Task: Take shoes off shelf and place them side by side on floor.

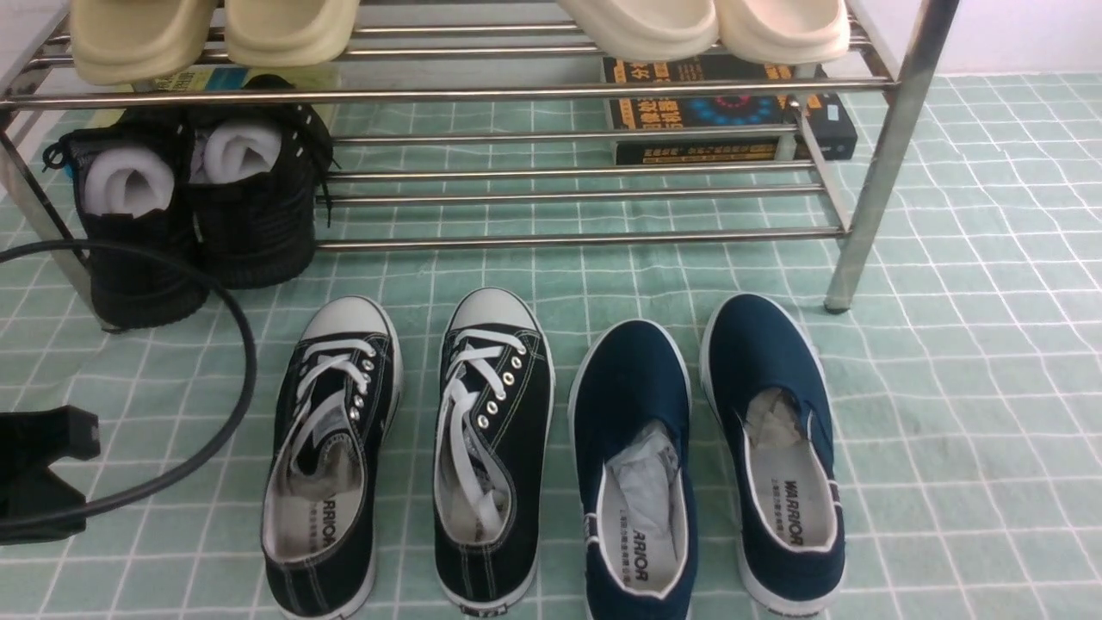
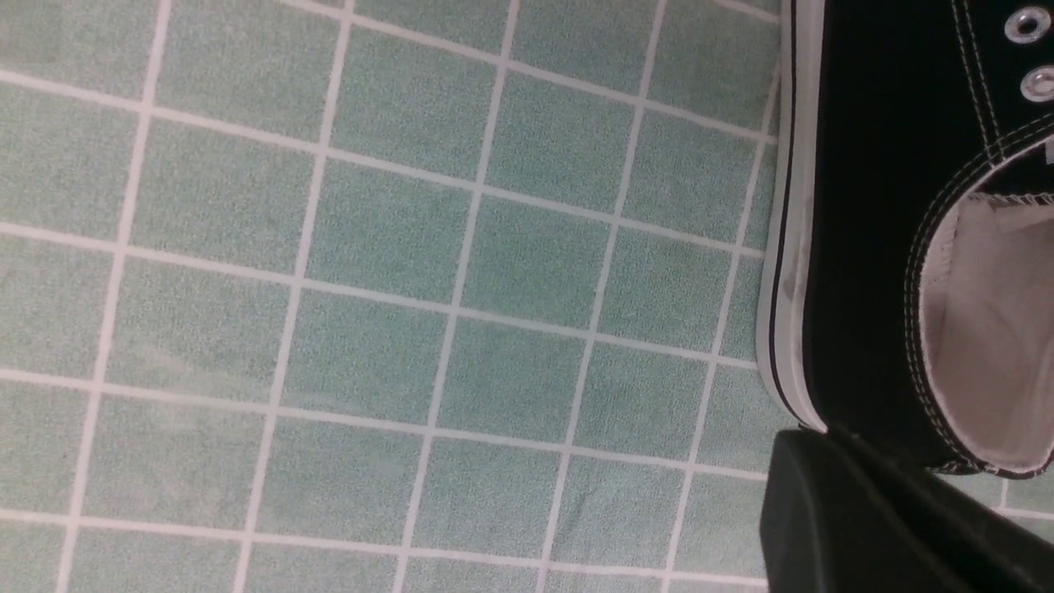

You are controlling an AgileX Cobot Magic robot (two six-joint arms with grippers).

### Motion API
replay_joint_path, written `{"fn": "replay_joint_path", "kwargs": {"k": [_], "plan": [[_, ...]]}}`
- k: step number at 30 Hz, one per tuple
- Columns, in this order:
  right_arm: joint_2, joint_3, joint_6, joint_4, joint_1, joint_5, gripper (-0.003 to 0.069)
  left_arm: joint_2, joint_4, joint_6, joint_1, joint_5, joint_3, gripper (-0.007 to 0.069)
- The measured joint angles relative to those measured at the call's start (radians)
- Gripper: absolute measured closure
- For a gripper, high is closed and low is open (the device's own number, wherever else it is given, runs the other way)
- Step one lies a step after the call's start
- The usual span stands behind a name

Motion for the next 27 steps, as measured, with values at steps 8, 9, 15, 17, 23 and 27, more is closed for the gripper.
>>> {"fn": "replay_joint_path", "kwargs": {"k": [8,9,15,17,23,27], "plan": [[-0.256,0.326,0.000,-0.007,0.000,-0.275,0.0666,0.000,0.000,0.001,0.000,0.003,0.000,0.0624],[-0.258,0.332,0.000,-0.008,0.000,-0.277,0.0666,0.000,0.000,0.001,0.000,0.007,0.000,0.0624],[-0.259,0.334,-0.013,-0.014,0.000,-0.280,0.0659,0.000,0.008,0.001,0.000,0.044,0.000,0.0624],[-0.259,0.335,-0.015,-0.014,0.000,-0.280,0.0659,0.000,0.015,0.001,0.000,0.052,0.000,0.0624],[-0.259,0.335,-0.019,-0.014,0.000,-0.280,0.0655,0.000,0.052,0.001,0.000,0.057,0.000,0.0624],[-0.259,0.335,-0.019,-0.014,0.000,-0.280,0.0651,0.000,0.090,0.001,0.000,0.062,0.000,0.0624]]}}
